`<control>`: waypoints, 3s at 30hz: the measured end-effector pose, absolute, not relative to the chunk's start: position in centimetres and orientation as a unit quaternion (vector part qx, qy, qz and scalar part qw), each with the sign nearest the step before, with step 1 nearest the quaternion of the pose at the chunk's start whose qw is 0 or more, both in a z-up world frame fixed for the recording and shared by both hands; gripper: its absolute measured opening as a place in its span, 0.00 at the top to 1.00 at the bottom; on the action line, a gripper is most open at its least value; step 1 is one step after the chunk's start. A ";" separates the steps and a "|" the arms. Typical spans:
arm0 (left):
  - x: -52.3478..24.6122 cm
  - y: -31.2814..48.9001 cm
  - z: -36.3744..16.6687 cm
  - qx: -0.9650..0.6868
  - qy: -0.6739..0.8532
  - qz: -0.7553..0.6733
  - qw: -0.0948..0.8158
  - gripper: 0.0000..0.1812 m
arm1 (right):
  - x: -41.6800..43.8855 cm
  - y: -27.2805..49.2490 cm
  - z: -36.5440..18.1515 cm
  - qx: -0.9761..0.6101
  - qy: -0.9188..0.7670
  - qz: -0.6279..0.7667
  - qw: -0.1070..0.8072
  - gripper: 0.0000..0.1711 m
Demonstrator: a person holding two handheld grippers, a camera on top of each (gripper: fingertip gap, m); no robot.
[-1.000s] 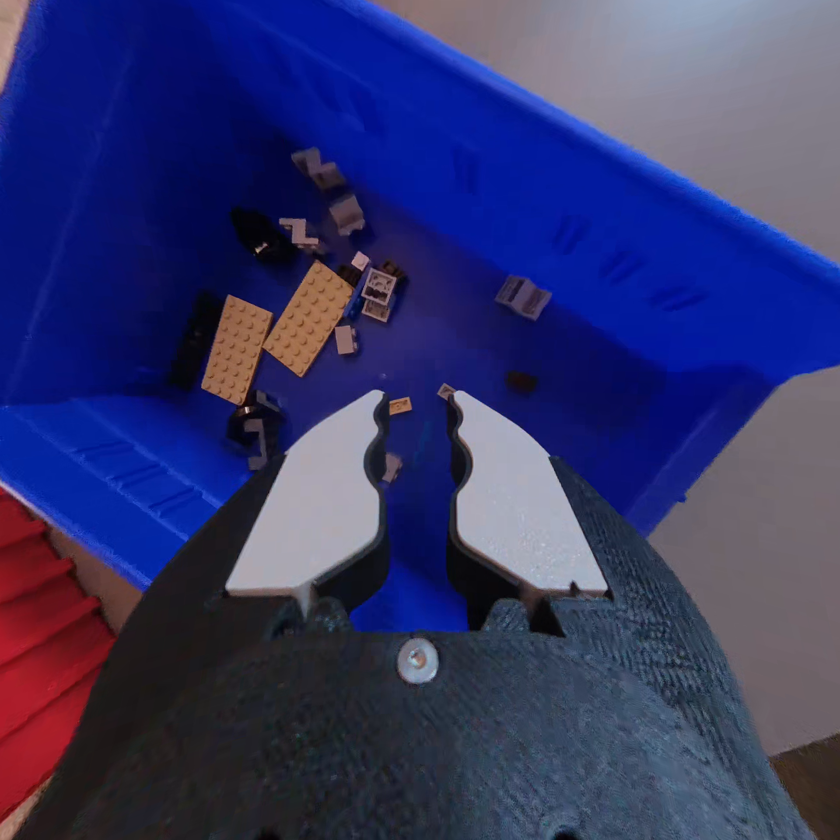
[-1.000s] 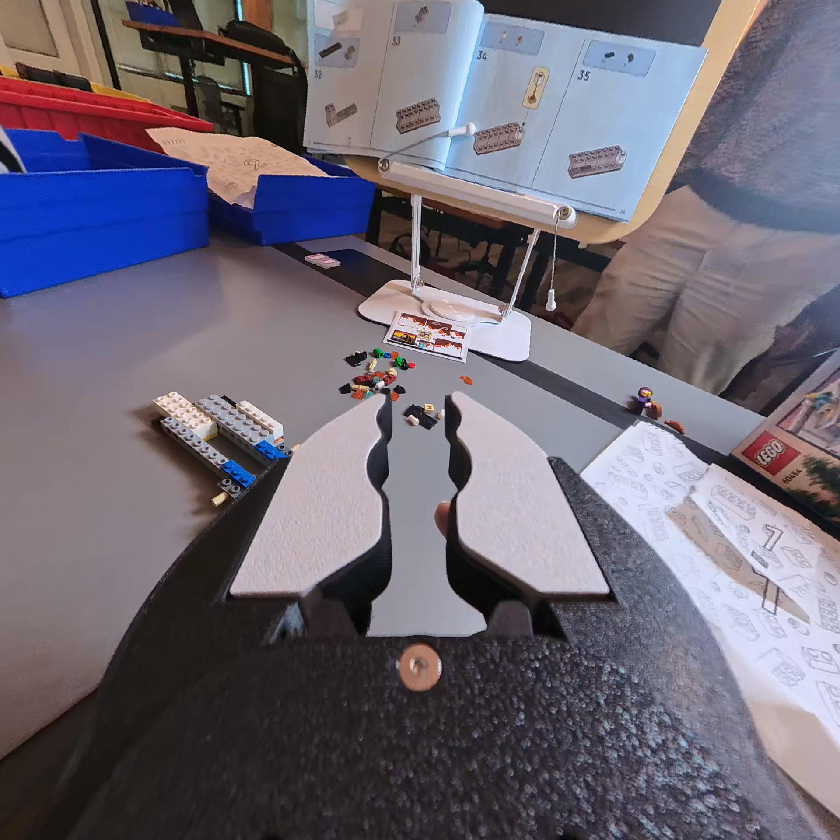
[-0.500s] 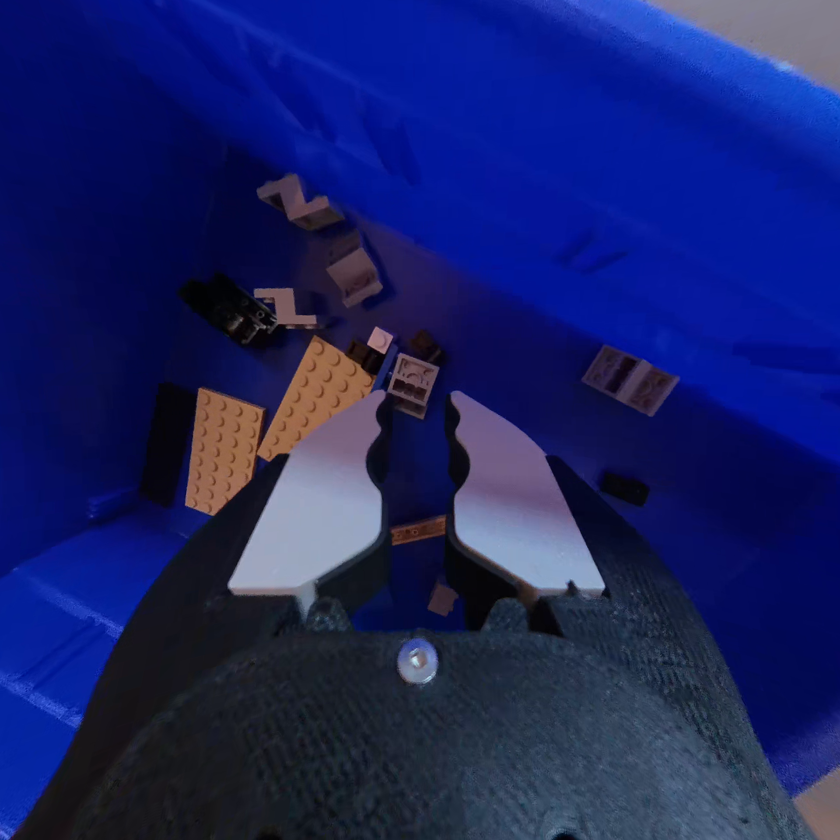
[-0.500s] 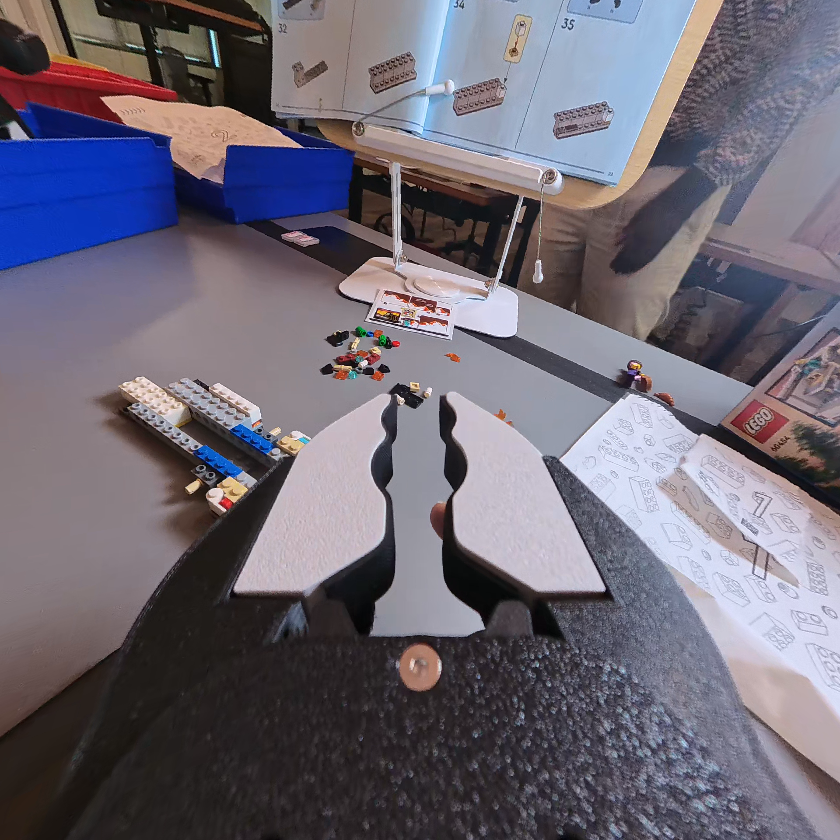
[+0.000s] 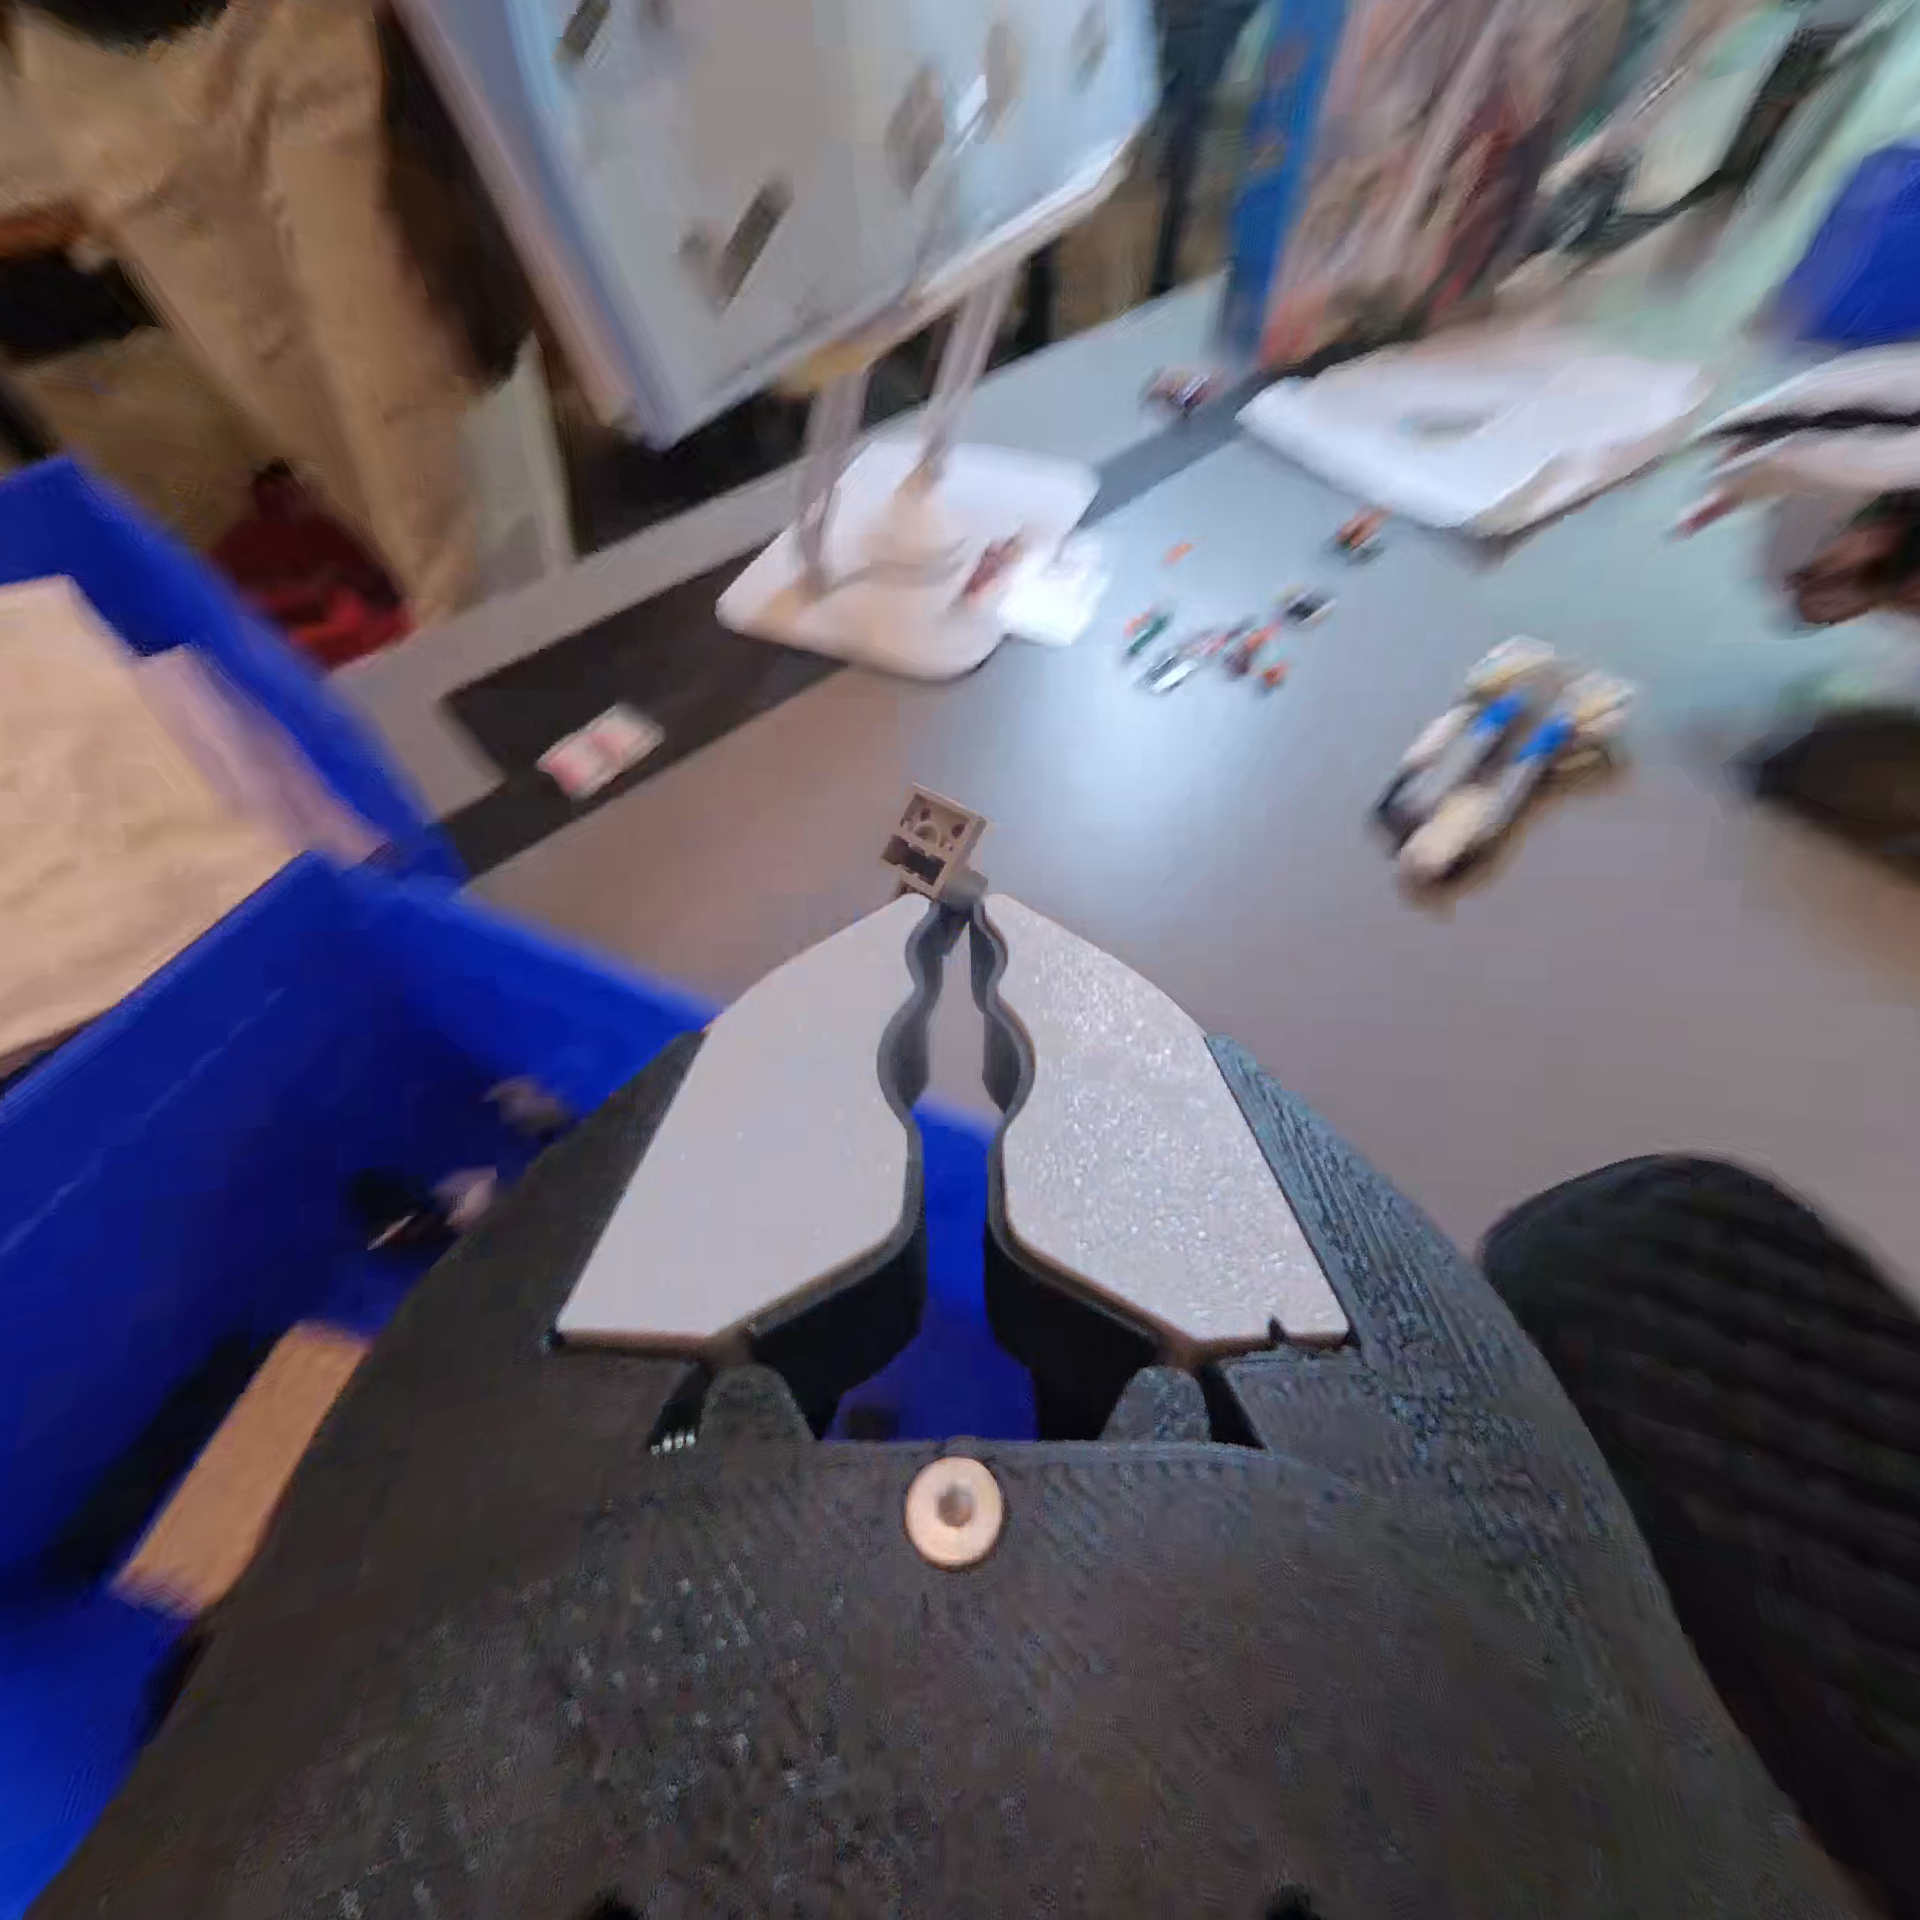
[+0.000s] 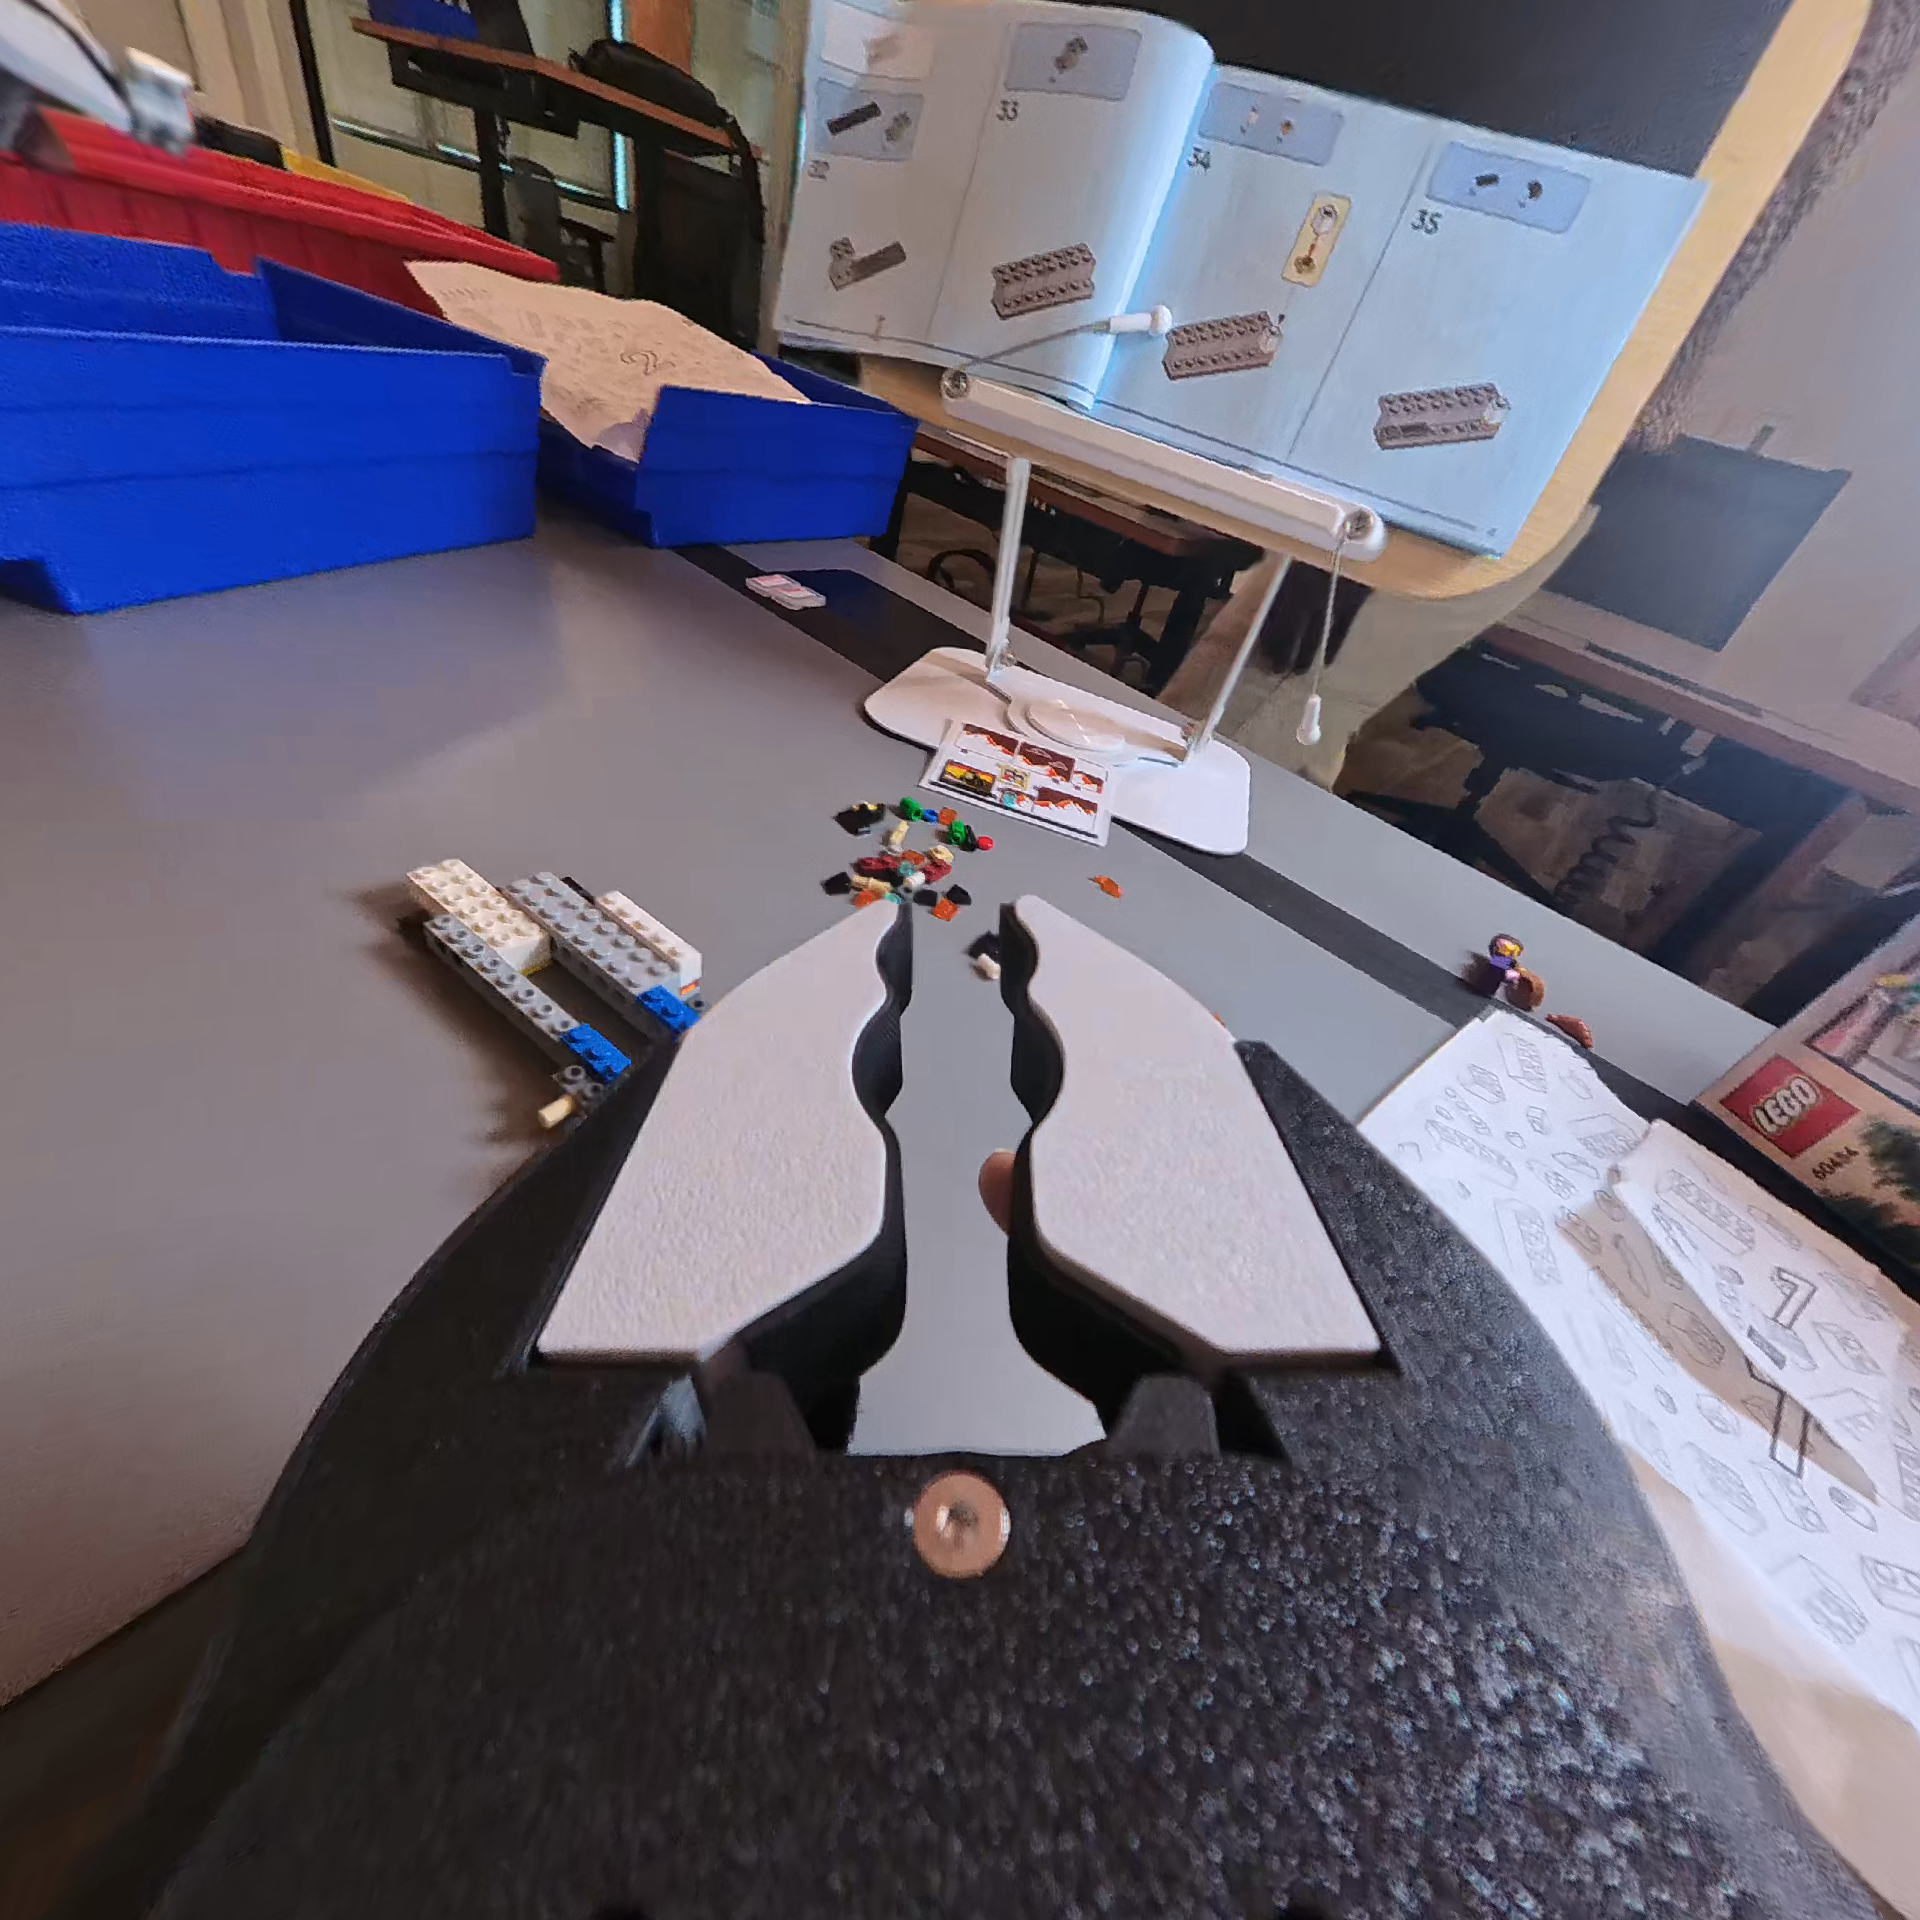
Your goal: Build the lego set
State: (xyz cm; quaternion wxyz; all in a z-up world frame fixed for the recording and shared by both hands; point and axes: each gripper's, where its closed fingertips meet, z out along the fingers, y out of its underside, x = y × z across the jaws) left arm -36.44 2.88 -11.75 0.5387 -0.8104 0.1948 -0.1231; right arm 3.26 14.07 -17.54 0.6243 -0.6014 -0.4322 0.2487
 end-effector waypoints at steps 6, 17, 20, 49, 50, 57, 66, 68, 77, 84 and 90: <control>-18.7 0.6 -6.8 -0.637 0.230 -0.416 0.607 0.98 | 0.0 8.2 -14.7 -0.498 -0.492 0.293 0.651 0.88; -3.4 3.2 -10.9 -0.610 0.279 -0.389 0.632 0.98 | -4.8 3.1 -9.9 -0.508 -0.424 0.529 0.531 0.85; -3.4 2.6 -11.5 -0.595 0.277 -0.408 0.634 0.98 | -4.7 3.3 -10.7 -0.508 -0.423 0.542 0.519 0.85; -3.4 3.1 -17.9 -0.706 0.270 -0.452 0.474 0.94 | -4.7 3.7 -18.2 -0.371 -0.704 0.060 0.603 0.90; -3.4 3.2 -18.1 -0.709 0.270 -0.446 0.475 0.94 | -4.7 3.8 -18.4 -0.367 -0.707 0.049 0.603 0.90; -4.0 3.3 -18.0 -0.712 0.269 -0.441 0.475 0.98 | -4.7 3.5 -18.0 -0.367 -0.698 0.079 0.610 0.89; -4.5 3.1 -18.3 -0.709 0.226 -0.511 0.430 0.98 | -4.9 3.3 -18.1 -0.346 -0.695 0.080 0.625 0.89; -4.5 3.1 -18.4 -0.709 0.219 -0.519 0.423 0.98 | -4.9 3.2 -18.3 -0.346 -0.698 0.077 0.622 0.90; -6.4 4.9 -19.3 -0.733 0.275 -0.359 0.509 0.90 | -4.2 5.4 -18.9 -0.446 -0.669 0.147 0.577 0.90; -9.7 6.4 -20.0 -0.751 0.294 -0.246 0.538 0.85 | -3.2 6.8 -19.9 -0.488 -0.666 0.160 0.541 0.90; -10.5 6.7 -21.2 -0.761 0.309 -0.217 0.527 0.85 | -2.7 6.6 -22.4 -0.520 -0.692 0.173 0.469 0.91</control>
